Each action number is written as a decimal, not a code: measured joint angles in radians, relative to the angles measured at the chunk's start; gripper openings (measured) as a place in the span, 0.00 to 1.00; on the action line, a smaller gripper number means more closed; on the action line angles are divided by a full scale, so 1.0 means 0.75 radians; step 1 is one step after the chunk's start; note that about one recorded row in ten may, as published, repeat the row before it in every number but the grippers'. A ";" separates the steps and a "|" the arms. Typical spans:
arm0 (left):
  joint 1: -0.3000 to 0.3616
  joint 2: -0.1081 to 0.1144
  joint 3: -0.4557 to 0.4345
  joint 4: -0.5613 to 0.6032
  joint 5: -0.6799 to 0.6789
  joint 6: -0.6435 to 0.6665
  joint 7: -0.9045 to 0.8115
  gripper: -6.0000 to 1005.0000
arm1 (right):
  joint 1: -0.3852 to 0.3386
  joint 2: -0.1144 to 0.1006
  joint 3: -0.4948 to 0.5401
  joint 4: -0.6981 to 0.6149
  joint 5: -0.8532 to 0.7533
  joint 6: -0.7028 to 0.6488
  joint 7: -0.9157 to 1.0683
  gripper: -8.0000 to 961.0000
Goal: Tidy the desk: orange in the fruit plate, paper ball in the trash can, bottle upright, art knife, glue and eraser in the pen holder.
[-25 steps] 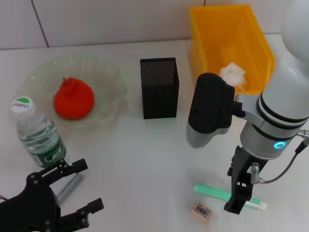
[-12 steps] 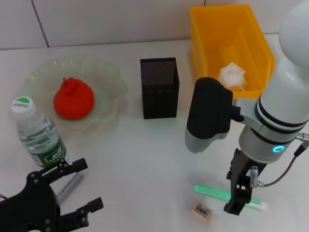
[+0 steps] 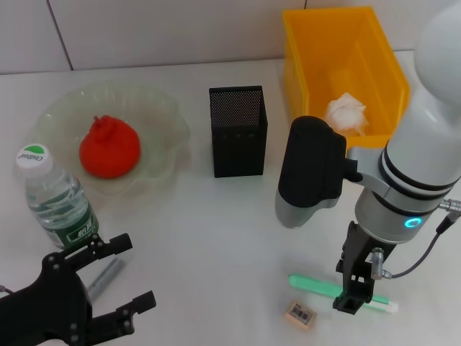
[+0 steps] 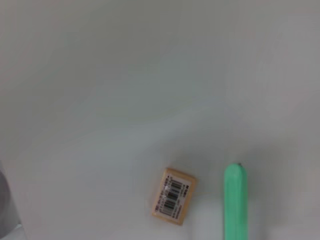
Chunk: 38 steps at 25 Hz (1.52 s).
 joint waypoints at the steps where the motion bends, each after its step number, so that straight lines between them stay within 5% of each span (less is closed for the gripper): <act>1: -0.001 0.000 0.000 0.000 0.000 -0.001 0.000 0.81 | 0.000 0.000 -0.004 0.003 0.000 0.004 0.000 0.61; 12: -0.008 0.002 0.002 0.002 0.000 -0.012 0.000 0.81 | -0.001 0.000 -0.044 0.027 0.000 0.039 0.006 0.56; 17: -0.011 0.002 0.002 0.002 0.000 -0.012 0.000 0.81 | 0.000 0.000 -0.049 0.038 0.000 0.043 0.010 0.41; 38: -0.018 0.001 -0.001 0.002 0.000 -0.013 0.007 0.81 | 0.004 0.000 -0.053 0.055 0.005 0.055 0.018 0.28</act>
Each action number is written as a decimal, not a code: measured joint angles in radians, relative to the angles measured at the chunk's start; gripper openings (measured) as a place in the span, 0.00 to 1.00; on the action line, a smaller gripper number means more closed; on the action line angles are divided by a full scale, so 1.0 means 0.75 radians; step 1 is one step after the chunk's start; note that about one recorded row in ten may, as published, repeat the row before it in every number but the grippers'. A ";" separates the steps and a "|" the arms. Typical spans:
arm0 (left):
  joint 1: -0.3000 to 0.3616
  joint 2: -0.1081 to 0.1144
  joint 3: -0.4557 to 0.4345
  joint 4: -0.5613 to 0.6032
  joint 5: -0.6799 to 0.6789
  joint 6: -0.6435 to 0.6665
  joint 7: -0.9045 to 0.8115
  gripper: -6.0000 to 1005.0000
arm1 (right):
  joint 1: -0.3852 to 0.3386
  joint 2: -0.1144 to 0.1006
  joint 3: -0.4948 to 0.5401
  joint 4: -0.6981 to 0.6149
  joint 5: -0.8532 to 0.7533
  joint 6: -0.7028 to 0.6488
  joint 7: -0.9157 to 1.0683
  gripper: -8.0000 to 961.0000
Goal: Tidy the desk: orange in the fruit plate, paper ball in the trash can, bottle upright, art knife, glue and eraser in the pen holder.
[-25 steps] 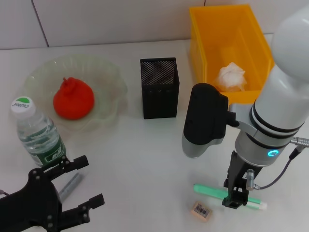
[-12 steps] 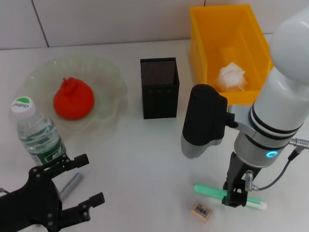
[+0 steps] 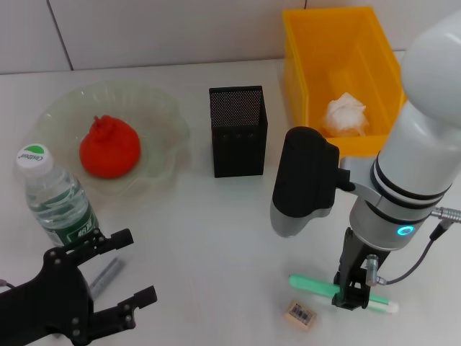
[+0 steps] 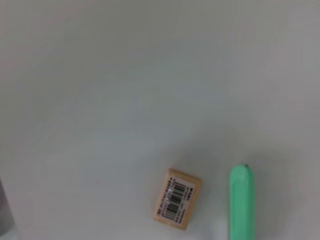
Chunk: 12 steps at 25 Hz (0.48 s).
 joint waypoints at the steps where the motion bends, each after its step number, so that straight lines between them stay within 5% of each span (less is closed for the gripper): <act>1: 0.000 -0.001 -0.001 0.000 0.000 0.000 0.000 0.81 | 0.000 0.000 0.000 0.000 0.000 -0.001 -0.002 0.28; 12: 0.000 -0.001 0.001 0.000 0.000 -0.003 0.003 0.81 | 0.008 0.000 -0.010 0.034 -0.001 0.000 -0.005 0.20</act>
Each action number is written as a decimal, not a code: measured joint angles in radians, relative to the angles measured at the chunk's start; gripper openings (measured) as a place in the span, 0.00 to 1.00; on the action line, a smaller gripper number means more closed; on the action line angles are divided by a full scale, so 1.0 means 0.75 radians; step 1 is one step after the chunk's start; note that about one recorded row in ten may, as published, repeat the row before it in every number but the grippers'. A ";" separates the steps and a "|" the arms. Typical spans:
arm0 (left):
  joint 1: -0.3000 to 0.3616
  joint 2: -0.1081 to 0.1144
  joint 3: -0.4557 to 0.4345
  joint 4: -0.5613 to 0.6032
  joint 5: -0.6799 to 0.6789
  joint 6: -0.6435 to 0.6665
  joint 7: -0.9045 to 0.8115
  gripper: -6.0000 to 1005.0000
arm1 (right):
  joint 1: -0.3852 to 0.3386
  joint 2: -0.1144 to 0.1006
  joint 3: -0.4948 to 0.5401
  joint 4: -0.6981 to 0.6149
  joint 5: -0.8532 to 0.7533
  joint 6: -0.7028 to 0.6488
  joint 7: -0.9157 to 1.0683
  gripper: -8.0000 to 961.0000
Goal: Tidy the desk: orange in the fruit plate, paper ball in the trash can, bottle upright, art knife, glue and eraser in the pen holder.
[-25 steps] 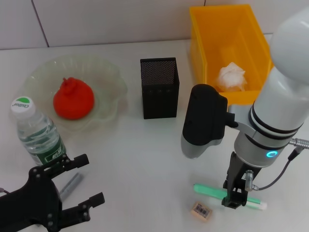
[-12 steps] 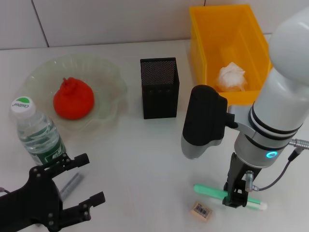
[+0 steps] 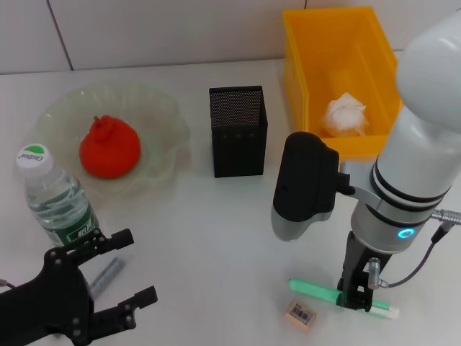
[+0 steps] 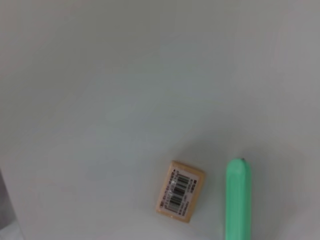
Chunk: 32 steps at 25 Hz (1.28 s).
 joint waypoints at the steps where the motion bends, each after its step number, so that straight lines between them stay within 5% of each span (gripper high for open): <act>1: 0.000 0.000 0.000 0.000 0.000 0.000 0.000 0.81 | 0.000 0.000 0.000 0.000 0.000 0.000 0.000 0.19; 26: -0.002 0.000 -0.008 0.000 0.000 0.002 0.000 0.81 | -0.006 -0.005 0.063 -0.011 0.013 -0.008 -0.007 0.08; 32: -0.005 0.000 -0.010 0.000 -0.001 0.008 0.002 0.81 | 0.003 -0.011 0.273 -0.031 0.015 -0.017 -0.005 0.08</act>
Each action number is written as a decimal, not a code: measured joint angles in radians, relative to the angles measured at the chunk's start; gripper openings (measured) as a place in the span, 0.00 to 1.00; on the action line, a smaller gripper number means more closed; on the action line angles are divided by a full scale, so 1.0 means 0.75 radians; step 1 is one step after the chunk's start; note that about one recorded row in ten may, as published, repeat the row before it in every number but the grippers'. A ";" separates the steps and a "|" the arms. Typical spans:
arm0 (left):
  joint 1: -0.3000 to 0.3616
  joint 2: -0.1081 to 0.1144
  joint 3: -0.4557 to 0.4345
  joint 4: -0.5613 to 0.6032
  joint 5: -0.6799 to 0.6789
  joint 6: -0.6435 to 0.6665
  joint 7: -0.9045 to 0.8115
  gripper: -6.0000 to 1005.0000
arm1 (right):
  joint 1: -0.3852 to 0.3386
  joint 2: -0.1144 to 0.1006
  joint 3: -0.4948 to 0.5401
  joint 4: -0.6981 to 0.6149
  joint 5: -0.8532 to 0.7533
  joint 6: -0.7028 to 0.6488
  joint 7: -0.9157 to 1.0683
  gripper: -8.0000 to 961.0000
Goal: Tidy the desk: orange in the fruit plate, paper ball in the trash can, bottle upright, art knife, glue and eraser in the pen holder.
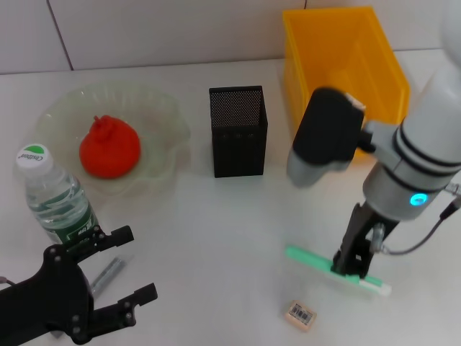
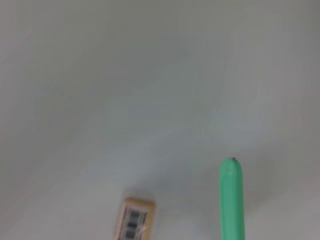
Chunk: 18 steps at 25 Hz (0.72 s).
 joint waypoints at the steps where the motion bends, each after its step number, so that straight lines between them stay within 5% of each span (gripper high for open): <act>1: 0.000 0.000 0.000 0.000 0.000 0.000 0.000 0.81 | 0.000 0.000 0.000 0.000 0.000 0.000 0.000 0.08; 10: -0.013 0.000 0.009 0.000 -0.003 0.002 0.001 0.81 | 0.035 -0.006 0.411 -0.029 0.211 -0.061 -0.012 0.08; 18: -0.024 0.000 0.010 0.012 -0.002 0.005 -0.004 0.81 | 0.052 -0.010 0.484 -0.274 0.052 -0.092 -0.049 0.08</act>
